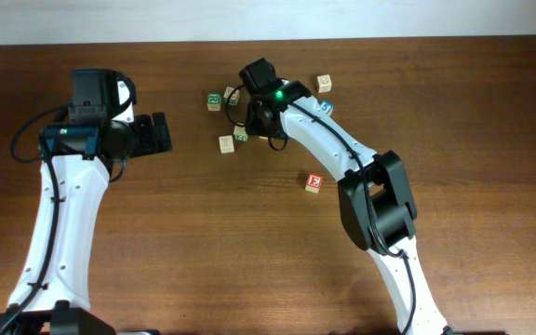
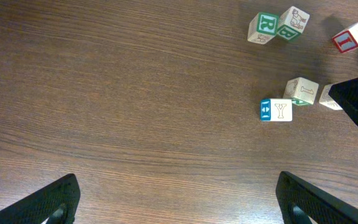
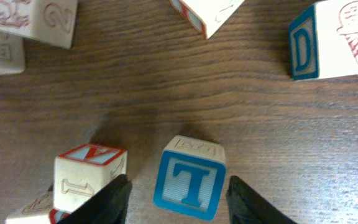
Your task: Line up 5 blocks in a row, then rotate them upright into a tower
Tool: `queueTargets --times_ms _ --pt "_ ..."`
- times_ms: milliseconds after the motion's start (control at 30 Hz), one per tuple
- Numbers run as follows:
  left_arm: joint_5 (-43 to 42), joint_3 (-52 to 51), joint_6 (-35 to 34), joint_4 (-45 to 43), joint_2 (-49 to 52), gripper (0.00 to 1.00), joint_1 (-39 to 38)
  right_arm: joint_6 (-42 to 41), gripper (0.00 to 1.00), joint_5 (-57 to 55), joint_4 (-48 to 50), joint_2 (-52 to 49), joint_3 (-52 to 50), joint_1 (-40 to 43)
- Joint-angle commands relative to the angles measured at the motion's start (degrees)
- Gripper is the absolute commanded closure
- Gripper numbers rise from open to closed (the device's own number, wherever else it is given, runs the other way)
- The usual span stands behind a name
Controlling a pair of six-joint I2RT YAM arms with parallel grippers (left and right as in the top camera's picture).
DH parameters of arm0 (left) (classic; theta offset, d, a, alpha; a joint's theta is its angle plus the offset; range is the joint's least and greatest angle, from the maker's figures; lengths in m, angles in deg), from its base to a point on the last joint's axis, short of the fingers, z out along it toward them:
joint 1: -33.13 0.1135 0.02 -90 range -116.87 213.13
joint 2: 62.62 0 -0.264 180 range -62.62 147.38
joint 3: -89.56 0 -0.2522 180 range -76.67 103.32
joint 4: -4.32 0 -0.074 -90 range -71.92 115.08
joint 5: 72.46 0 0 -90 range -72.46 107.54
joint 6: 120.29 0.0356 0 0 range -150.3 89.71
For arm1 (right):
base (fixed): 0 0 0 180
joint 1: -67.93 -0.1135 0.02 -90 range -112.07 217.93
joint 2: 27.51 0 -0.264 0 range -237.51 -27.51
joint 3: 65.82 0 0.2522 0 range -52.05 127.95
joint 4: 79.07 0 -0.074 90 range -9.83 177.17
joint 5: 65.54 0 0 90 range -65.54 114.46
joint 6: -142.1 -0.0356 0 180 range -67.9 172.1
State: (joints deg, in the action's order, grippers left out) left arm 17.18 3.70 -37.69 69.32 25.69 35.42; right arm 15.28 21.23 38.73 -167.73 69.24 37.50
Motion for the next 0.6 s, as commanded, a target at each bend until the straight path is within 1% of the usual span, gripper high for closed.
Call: queueTargets --times_ms 0,133,233,300,333,400,567 --pt "0.6 1.2 -0.7 0.1 0.0 0.01 0.1 -1.2 0.57 -2.0 0.5 -1.7 0.5 0.0" --pt "0.6 1.2 -0.7 0.1 0.0 0.01 0.1 -1.2 0.69 -2.0 0.0 -1.8 0.5 0.0" --pt "0.6 1.2 -0.7 0.1 0.0 0.01 0.1 -1.1 0.73 -0.7 -3.7 -1.8 0.5 0.0" --pt "0.6 1.2 -0.7 0.1 0.0 0.01 0.1 -0.1 0.74 2.0 -7.9 -1.6 0.5 0.0" --pt "0.6 1.2 -0.7 0.1 0.0 0.01 0.1 1.8 0.74 4.2 -10.0 -1.4 0.5 0.0" --pt "0.6 1.2 -0.7 0.1 0.0 0.01 0.1 2.1 0.74 7.3 -16.9 -1.2 0.5 0.0" --pt "0.6 1.2 -0.7 0.1 0.0 0.01 0.1 2.1 0.75 9.7 -31.0 -1.3 0.5 -0.5"
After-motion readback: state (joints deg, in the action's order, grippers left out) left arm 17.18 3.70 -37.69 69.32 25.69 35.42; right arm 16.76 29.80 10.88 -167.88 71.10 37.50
